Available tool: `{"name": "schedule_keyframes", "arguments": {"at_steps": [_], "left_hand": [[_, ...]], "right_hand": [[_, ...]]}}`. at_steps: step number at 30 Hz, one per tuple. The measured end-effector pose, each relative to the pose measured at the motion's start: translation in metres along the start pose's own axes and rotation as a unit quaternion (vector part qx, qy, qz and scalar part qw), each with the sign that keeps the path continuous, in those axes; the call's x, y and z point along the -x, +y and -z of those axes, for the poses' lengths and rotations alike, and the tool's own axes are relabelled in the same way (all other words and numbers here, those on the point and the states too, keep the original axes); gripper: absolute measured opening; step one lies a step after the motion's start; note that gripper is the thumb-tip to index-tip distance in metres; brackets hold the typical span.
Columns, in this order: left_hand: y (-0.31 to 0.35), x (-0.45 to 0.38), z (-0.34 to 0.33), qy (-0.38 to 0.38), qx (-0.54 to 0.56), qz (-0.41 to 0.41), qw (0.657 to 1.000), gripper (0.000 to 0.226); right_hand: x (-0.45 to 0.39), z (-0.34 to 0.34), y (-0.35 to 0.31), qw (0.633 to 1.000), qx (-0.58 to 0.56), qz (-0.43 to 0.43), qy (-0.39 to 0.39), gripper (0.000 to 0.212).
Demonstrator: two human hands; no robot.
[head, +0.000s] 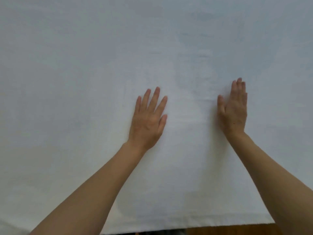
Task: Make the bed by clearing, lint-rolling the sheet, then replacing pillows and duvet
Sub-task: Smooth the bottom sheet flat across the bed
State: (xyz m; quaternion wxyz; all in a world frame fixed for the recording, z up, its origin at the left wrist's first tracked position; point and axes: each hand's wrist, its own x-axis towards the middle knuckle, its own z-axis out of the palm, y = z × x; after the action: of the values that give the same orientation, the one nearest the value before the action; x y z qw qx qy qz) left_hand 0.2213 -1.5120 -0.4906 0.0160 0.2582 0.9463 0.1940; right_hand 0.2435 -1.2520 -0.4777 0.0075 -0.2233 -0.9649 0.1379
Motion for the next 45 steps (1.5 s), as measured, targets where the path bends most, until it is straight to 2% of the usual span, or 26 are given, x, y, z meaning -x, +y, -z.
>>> {"name": "schedule_keyframes", "arguments": {"at_steps": [6,12,19,24,28,33,40,45], "left_hand": [[-0.012,-0.066,-0.001,-0.022,-0.035,-0.019,0.999,0.055],[-0.125,-0.048,0.023,-0.038,-0.081,0.024,0.996,0.058],[-0.296,0.02,0.103,-0.031,-0.11,0.178,0.977,0.068],[-0.421,0.083,0.157,0.015,-0.13,0.247,0.96,0.068],[-0.488,0.122,0.188,0.052,-0.135,0.305,0.941,0.065],[-0.528,0.167,0.211,0.061,-0.148,0.335,0.929,0.063],[-0.549,0.214,0.224,0.102,-0.125,0.395,0.905,0.063],[-0.546,0.259,0.227,0.107,-0.13,0.41,0.896,0.062]], "right_hand": [[-0.049,-0.005,0.003,0.999,0.009,-0.038,-0.021,0.068],[-0.047,-0.041,-0.068,0.999,0.029,-0.026,-0.037,0.064],[-0.023,-0.089,-0.237,0.992,0.047,0.088,-0.078,0.072],[-0.005,-0.129,-0.385,0.976,0.057,0.182,-0.106,0.072],[0.019,-0.164,-0.497,0.958,0.056,0.251,-0.128,0.074],[0.055,-0.19,-0.587,0.932,0.063,0.326,-0.145,0.073],[0.115,-0.205,-0.655,0.902,0.053,0.392,-0.173,0.073],[0.213,-0.216,-0.69,0.832,0.053,0.509,-0.215,0.071]]}}
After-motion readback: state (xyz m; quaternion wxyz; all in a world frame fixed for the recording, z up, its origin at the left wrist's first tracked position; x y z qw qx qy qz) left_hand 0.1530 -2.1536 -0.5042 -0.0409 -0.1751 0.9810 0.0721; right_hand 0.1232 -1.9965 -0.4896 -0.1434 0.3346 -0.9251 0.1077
